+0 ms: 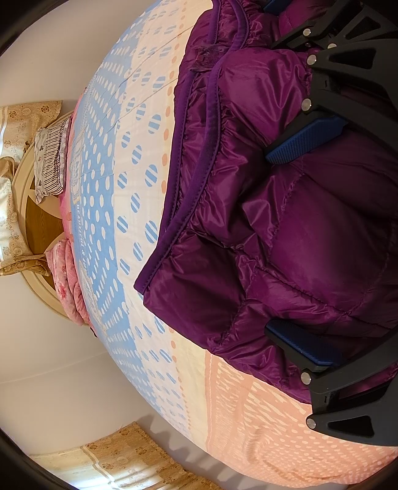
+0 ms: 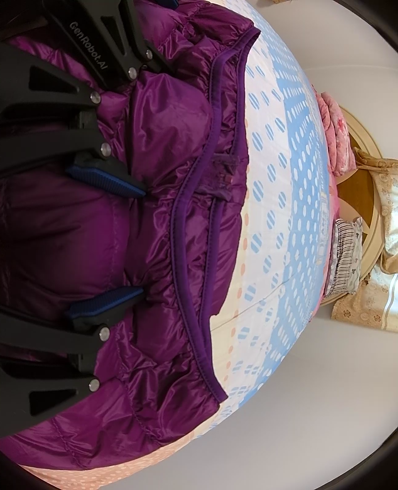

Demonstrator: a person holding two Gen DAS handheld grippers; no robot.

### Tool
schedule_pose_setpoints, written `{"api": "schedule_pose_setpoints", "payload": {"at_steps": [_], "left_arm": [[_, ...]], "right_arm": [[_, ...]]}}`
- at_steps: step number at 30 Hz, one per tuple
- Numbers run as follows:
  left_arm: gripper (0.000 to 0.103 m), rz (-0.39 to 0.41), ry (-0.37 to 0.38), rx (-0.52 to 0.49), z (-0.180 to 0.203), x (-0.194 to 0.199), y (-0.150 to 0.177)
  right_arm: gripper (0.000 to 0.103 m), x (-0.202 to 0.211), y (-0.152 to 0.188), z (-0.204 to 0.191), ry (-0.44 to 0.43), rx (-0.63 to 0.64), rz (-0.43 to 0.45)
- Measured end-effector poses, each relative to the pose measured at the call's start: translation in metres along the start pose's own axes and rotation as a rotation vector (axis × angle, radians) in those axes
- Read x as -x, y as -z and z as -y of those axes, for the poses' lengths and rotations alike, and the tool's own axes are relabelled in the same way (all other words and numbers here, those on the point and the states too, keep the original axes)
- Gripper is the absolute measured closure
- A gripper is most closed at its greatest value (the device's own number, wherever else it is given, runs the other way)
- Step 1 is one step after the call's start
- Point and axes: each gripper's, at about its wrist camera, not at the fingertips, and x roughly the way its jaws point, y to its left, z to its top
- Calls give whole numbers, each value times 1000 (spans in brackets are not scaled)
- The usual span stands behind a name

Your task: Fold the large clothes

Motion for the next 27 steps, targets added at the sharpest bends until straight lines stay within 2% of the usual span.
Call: {"api": "schedule_pose_setpoints", "payload": {"at_steps": [4, 6, 8, 10, 12, 14, 16, 20, 24, 27], "left_arm": [[1, -29, 70, 5, -15, 13, -4], [1, 30, 84, 22, -33, 38, 2], [1, 98, 96, 5, -51, 65, 15], [1, 142, 79, -2, -63, 76, 32], [1, 124, 49, -1, -66, 67, 49], [1, 67, 31, -15, -61, 49, 60], [1, 74, 40, -2, -59, 48, 64], [1, 57, 47, 1, -55, 45, 65], [1, 55, 43, 22, -63, 57, 71], [1, 97, 25, 99, -104, 89, 86]], "right_arm": [[38, 5, -2, 3, -33, 3, -17], [38, 21, -1, 8, -47, -13, -9], [32, 53, 9, 5, -67, -3, 45], [22, 70, 21, 0, -71, 5, 79], [21, 71, 38, -9, -65, 16, 63], [21, 63, 48, -19, -17, 47, 66], [21, 55, 54, -26, 12, 79, 70], [19, 48, 51, -23, 14, 80, 56], [19, 49, 51, -19, 2, 71, 59], [19, 74, 56, 4, -53, 7, 56]]}}
